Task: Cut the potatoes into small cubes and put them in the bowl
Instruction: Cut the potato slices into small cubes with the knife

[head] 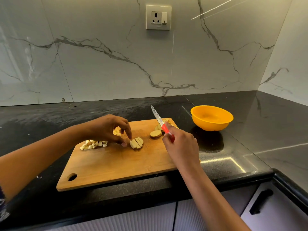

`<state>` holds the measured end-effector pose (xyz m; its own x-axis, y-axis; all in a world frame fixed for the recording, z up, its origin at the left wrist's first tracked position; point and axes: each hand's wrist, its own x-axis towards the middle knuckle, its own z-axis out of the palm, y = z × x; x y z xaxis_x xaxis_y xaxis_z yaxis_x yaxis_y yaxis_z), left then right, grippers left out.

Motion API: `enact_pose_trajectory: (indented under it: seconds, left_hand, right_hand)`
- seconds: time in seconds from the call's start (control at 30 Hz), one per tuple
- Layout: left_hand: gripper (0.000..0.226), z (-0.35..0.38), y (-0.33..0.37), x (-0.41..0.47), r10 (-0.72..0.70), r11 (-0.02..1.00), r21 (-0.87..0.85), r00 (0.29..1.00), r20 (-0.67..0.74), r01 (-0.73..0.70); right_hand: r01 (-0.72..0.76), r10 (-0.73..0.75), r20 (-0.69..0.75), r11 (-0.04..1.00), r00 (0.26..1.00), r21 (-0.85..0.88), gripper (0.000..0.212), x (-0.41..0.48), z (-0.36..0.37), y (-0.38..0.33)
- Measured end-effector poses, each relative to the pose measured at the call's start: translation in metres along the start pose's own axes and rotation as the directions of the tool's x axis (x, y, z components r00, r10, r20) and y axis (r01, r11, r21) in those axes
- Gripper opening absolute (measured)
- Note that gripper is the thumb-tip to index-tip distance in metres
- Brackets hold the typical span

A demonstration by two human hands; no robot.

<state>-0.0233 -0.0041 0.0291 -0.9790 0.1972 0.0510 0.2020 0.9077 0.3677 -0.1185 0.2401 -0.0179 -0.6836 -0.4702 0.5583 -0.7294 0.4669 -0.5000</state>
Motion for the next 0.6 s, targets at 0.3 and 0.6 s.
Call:
enact_pose_trajectory:
  seconds: [0.3,0.6]
  left_hand:
    - [0.041,0.01,0.004,0.0,0.218,0.945,0.276,0.968,-0.126,-0.177]
    - [0.035,0.019,0.007,0.008,0.315,0.902,0.354,0.937,-0.151,-0.246]
  right_hand:
    - [-0.009,0.009,0.004,1.0,1.0,-0.005,0.045,0.0,0.0,-0.001]
    - [-0.015,0.015,0.008,1.0,1.0,-0.006,0.046,0.0,-0.002,-0.001]
